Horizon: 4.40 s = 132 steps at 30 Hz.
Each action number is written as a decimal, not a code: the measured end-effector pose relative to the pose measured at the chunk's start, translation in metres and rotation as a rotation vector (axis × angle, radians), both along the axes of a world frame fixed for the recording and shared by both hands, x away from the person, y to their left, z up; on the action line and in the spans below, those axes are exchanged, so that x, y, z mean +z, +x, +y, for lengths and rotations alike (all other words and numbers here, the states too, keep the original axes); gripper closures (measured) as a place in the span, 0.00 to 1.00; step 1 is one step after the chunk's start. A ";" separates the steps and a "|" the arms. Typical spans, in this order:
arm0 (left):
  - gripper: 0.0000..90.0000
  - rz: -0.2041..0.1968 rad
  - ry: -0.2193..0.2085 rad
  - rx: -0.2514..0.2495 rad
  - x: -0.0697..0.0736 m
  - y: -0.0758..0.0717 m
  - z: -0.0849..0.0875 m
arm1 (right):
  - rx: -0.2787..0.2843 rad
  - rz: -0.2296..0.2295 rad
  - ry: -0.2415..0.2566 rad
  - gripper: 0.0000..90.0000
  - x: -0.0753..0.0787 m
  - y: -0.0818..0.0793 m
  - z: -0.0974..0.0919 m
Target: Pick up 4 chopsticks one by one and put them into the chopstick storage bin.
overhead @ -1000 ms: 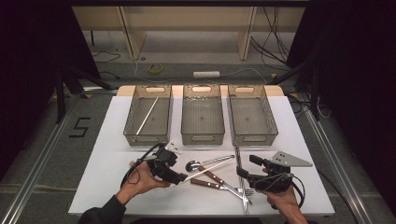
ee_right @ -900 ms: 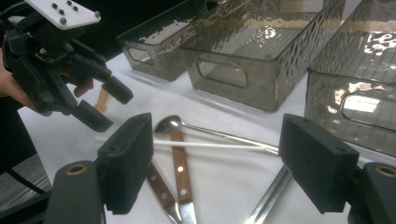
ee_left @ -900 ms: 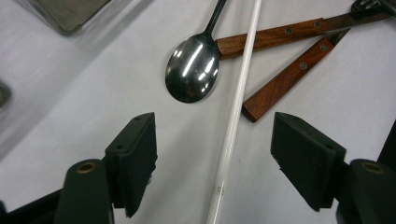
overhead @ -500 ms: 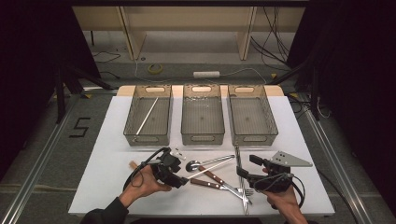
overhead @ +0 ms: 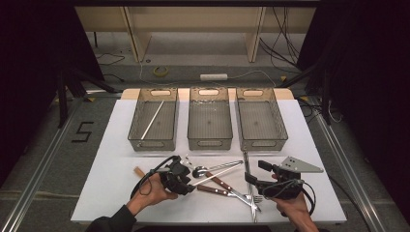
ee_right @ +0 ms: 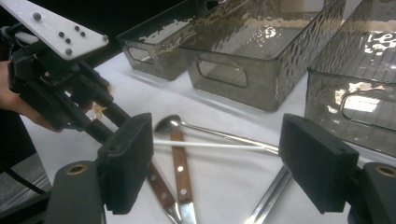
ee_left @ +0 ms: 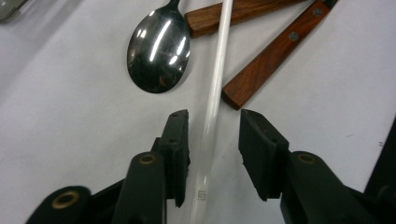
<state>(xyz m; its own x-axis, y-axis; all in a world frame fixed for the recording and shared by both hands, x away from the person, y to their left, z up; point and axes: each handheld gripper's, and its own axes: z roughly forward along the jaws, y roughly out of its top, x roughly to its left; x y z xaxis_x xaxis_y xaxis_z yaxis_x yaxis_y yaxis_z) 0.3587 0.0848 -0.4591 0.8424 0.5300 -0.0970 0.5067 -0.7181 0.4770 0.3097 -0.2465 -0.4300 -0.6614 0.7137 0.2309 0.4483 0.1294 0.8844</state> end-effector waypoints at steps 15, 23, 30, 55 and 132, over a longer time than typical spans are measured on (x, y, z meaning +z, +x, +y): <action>0.81 -0.002 0.035 -0.018 -0.009 0.001 -0.005 | 0.001 0.001 0.002 0.31 -0.001 0.000 0.000; 0.89 -0.038 0.053 -0.040 -0.010 -0.002 -0.007 | 0.002 0.007 0.000 0.31 -0.001 0.000 0.000; 0.93 -0.053 0.049 -0.059 -0.010 -0.003 -0.007 | -0.001 0.011 -0.002 0.31 -0.001 0.000 0.000; 0.93 -0.123 -0.093 0.018 0.036 0.000 0.016 | -0.015 0.013 0.000 0.31 -0.002 0.002 -0.003; 0.93 -0.218 -0.199 0.621 0.052 0.145 0.145 | -0.011 0.047 0.015 0.31 -0.006 0.005 -0.002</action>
